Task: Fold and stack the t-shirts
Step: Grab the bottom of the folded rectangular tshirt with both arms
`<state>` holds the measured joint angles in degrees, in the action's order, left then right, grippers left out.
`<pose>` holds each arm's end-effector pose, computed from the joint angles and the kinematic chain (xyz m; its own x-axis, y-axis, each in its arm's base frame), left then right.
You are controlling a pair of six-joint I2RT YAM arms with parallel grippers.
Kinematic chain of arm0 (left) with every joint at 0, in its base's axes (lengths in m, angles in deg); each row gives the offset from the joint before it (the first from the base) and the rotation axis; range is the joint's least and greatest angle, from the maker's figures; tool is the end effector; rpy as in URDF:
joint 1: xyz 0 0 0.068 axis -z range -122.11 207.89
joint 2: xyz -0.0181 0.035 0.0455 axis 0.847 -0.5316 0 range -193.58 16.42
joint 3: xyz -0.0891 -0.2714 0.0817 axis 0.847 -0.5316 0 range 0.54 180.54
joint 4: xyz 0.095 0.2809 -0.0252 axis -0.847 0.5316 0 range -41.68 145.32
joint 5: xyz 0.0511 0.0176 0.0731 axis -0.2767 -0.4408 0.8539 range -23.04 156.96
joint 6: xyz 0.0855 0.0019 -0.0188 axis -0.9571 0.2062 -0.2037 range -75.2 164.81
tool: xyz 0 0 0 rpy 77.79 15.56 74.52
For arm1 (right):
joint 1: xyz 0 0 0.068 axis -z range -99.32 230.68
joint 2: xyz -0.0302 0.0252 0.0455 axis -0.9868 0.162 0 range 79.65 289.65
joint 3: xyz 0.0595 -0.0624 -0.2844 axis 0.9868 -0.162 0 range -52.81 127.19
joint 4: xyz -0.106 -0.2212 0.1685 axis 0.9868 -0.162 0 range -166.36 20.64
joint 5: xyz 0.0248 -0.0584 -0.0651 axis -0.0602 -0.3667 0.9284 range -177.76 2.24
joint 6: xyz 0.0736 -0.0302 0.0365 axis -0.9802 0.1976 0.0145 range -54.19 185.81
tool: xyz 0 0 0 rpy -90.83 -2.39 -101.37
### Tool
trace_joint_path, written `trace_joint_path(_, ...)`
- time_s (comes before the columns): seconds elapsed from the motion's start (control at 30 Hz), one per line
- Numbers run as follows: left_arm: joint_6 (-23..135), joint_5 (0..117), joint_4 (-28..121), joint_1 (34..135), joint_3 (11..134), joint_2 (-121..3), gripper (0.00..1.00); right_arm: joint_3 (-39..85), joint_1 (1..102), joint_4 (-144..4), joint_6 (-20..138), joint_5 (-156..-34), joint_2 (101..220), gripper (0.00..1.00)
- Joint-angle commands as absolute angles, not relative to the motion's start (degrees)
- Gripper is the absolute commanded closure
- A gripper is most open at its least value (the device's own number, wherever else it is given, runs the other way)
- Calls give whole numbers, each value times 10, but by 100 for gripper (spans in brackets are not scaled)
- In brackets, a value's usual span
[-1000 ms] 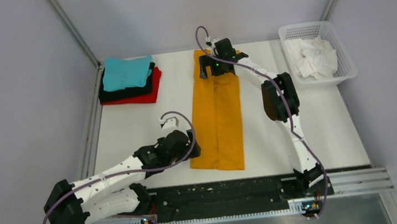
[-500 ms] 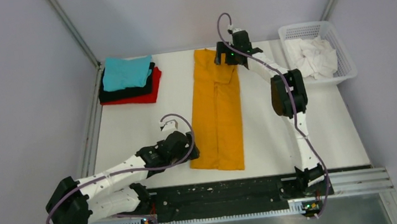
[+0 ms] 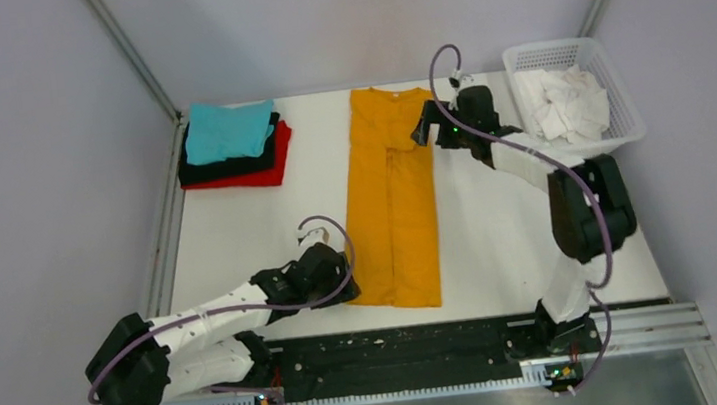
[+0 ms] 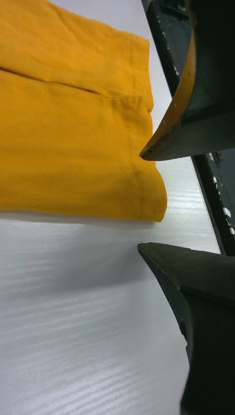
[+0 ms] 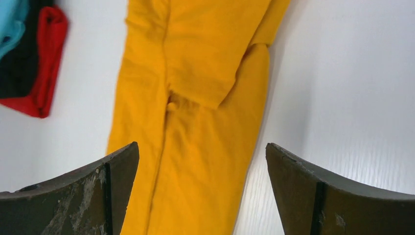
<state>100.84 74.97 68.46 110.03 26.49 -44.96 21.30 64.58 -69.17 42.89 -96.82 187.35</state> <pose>0.1512 -0.1768 0.1275 -0.8911 -0.1917 -0.4112 -0.0100 0.9144 -0.4047 0.4796 0.1510 0.1992 -0.6431 0.2147 -0.7351 -0.1624 0.8998 0.4049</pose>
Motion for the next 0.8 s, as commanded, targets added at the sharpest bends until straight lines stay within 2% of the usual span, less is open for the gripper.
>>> trace_joint_path(0.0, 1004, 701, 641, 1099, 249, -464, 37, 80, 631, -589, 383, -947, 1712, 1)
trace_joint_path(0.13, 1000, 697, 639, 1099, 243, -470, 50, -20, 585, -652, 368, -914, 1626, 1)
trace_joint_path(0.27, 1001, 693, 630, 1099, 233, -461, 73, -93, 522, -727, 335, -859, 1547, 1)
trace_joint_path(0.47, 1019, 709, 624, 1099, 211, -436, 100, -162, 422, -820, 297, -850, 1440, 5)
trace_joint_path(0.63, 1026, 696, 617, 1099, 190, -413, 100, -157, 306, -952, 295, -842, 1406, 9)
trace_joint_path(0.77, 1032, 685, 611, 1099, 178, -398, 100, -176, 218, -974, 290, -862, 1418, 17)
